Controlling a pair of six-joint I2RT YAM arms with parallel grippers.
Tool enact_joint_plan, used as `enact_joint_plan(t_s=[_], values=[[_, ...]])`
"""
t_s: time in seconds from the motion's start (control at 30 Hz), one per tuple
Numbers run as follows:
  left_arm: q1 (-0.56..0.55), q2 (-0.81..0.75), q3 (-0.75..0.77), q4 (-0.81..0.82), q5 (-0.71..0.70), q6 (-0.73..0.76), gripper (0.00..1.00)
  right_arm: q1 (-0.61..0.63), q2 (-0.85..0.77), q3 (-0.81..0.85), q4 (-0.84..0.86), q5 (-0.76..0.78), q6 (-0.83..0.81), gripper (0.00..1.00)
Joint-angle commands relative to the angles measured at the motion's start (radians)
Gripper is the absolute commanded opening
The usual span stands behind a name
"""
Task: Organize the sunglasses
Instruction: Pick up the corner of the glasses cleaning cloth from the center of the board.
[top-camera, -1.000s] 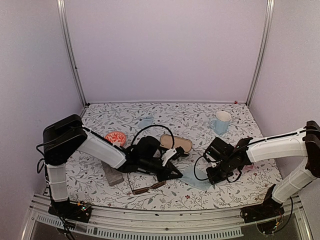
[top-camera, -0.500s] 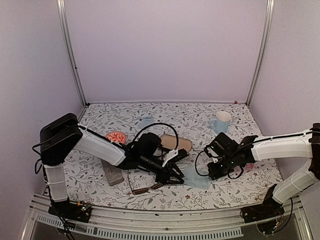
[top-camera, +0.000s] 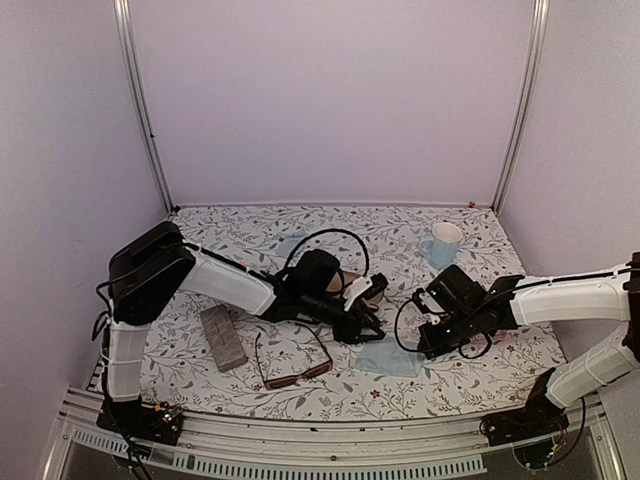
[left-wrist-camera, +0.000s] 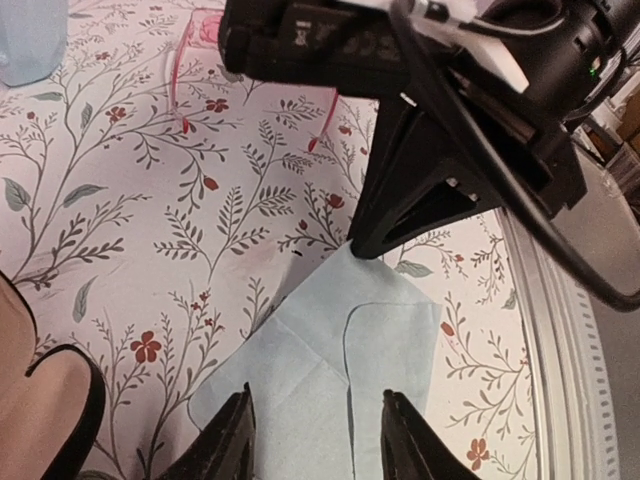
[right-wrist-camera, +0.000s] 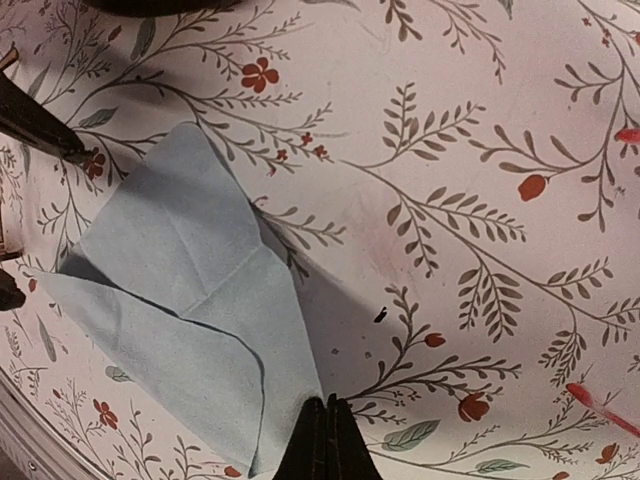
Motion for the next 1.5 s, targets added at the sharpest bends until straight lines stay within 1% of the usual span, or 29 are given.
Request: enact_joint_plan(t_s=[0.0, 0.1, 0.33, 0.57, 0.67, 0.8, 0.97, 1.23, 1.37, 1.47], values=[[0.005, 0.017, 0.016, -0.029, -0.022, 0.008, 0.44, -0.020, -0.027, -0.013, 0.037, -0.021, -0.009, 0.00], [0.006, 0.044, 0.049, -0.061, -0.100, 0.003, 0.44, -0.023, -0.023, -0.022, 0.047, -0.029, -0.010, 0.00], [0.005, 0.113, 0.134, -0.150, -0.154, 0.028, 0.42, -0.025, -0.024, -0.033, 0.060, -0.040, -0.007, 0.00], [0.004, 0.121, 0.132, -0.187, -0.188, 0.060, 0.41, -0.030, -0.025, -0.034, 0.061, -0.041, -0.008, 0.00], [-0.003, 0.123, 0.121, -0.197, -0.201, 0.078, 0.39, -0.032, -0.022, -0.032, 0.063, -0.042, -0.009, 0.00], [-0.020, 0.133, 0.118, -0.203, -0.207, 0.096, 0.33, -0.034, -0.019, -0.033, 0.066, -0.046, -0.009, 0.00], [-0.030, 0.136, 0.111, -0.204, -0.199, 0.102, 0.20, -0.036, -0.020, -0.035, 0.067, -0.046, -0.009, 0.00], [-0.030, 0.121, 0.082, -0.179, -0.161, 0.092, 0.08, -0.040, -0.016, -0.033, 0.069, -0.045, -0.012, 0.00], [-0.021, 0.101, 0.066, -0.139, -0.151, 0.056, 0.04, -0.040, -0.017, -0.031, 0.069, -0.044, -0.012, 0.00], [0.000, 0.067, 0.039, -0.063, -0.127, -0.008, 0.00, -0.042, -0.024, -0.021, 0.069, -0.041, -0.019, 0.00]])
